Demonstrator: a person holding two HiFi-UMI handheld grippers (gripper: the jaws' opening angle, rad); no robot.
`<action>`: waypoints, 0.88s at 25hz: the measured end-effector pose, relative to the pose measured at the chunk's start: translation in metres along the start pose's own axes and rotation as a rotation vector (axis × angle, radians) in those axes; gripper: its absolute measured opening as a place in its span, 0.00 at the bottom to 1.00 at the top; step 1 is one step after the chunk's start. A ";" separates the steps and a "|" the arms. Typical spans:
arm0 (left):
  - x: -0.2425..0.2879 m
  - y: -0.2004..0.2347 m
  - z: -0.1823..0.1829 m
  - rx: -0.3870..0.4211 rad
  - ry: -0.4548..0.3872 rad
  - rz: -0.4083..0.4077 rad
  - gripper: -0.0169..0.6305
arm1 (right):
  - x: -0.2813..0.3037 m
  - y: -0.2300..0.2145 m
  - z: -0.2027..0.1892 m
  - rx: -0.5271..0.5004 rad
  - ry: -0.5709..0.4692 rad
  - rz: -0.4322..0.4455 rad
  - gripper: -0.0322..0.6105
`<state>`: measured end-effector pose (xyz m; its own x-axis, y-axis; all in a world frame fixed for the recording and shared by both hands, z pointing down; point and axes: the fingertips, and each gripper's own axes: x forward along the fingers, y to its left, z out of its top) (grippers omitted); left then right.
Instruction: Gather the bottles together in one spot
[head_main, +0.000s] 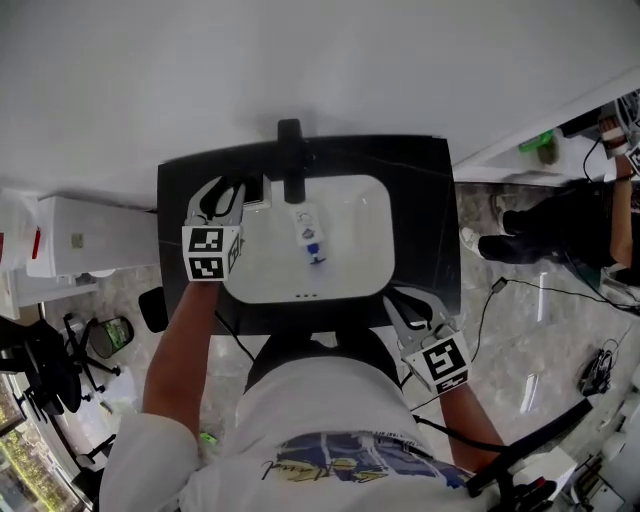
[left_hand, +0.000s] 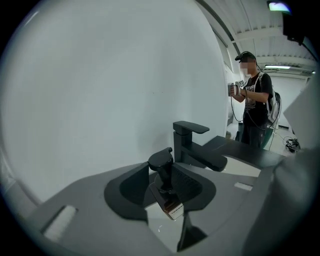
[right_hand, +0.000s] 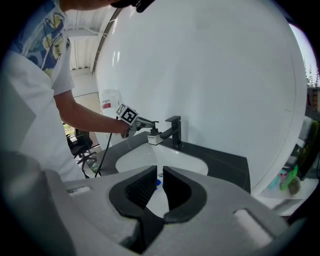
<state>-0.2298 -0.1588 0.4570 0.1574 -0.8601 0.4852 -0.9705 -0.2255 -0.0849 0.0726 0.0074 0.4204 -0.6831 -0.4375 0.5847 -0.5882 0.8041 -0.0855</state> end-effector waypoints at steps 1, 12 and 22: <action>0.007 0.004 0.002 0.007 0.002 -0.001 0.25 | -0.001 0.000 -0.001 0.007 0.002 -0.013 0.11; 0.069 0.033 0.013 0.088 -0.026 0.027 0.25 | -0.015 0.003 -0.017 0.090 0.037 -0.134 0.11; 0.073 0.026 0.007 0.140 -0.041 0.026 0.26 | -0.012 0.015 -0.018 0.112 0.051 -0.158 0.11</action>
<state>-0.2421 -0.2305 0.4837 0.1431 -0.8838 0.4454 -0.9400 -0.2623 -0.2184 0.0793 0.0322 0.4269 -0.5576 -0.5311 0.6380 -0.7326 0.6763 -0.0773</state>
